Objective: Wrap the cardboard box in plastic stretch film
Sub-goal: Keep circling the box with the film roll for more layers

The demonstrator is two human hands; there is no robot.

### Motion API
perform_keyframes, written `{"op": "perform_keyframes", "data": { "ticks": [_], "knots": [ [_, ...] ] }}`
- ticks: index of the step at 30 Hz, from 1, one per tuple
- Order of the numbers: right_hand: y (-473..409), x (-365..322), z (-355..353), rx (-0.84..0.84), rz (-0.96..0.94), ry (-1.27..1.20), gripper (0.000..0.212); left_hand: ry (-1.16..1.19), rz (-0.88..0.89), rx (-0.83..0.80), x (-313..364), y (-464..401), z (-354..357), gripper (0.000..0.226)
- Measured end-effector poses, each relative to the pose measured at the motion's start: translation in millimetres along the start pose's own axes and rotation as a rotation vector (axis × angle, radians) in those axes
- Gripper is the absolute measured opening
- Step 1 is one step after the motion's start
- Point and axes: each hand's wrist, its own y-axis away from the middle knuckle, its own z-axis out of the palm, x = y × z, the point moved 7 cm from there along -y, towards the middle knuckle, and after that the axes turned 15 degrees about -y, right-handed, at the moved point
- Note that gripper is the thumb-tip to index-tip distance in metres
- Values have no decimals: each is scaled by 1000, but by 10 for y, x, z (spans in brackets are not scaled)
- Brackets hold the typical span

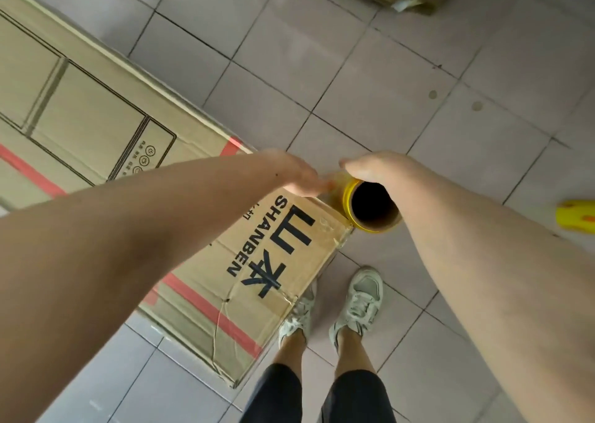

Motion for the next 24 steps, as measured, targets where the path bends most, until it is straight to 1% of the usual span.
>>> {"op": "perform_keyframes", "data": {
  "ticks": [1, 2, 3, 4, 6, 9, 12, 16, 18, 20, 22, 23, 24],
  "knots": [
    [28, 26, 61, -54, 18, 6, 64, -2, -7, -7, 31, 6, 37, 87],
    [35, 90, 101, -92, 37, -7, 70, -7, -17, 0, 43, 19, 59, 82],
    [38, 176, 91, -99, 55, -57, 67, -14, -28, 20, 41, 42, 62, 78],
    [46, 310, 73, -96, 97, -156, 60, -33, -43, 45, 36, 61, 53, 76],
    [117, 651, 94, -103, 233, -435, 52, -76, -71, 89, 27, 86, 13, 72],
    [260, 1126, 313, -118, 377, -808, 57, -114, -90, 139, 37, 61, -21, 68],
    [409, 1480, 687, -141, 478, -1226, 60, -86, -97, 158, 33, 51, -11, 66],
    [586, 1783, 1254, -243, 645, -1757, 54, -82, -109, 152, 9, 66, 9, 71],
    [658, 1793, 1496, -321, 703, -1954, 48, -92, -92, 136, 29, 80, 11, 73],
    [709, 1734, 1682, -396, 743, -2038, 48, -104, -76, 112, 73, 96, 21, 75],
    [736, 1693, 1757, -408, 756, -2007, 50, -83, -48, 107, 182, 110, 26, 77],
    [767, 1693, 1740, -379, 761, -1940, 47, -47, -17, 111, 275, 115, 26, 78],
    [780, 1717, 1677, -318, 751, -1812, 40, 4, 22, 110, 384, 120, 28, 78]
  ]
}}
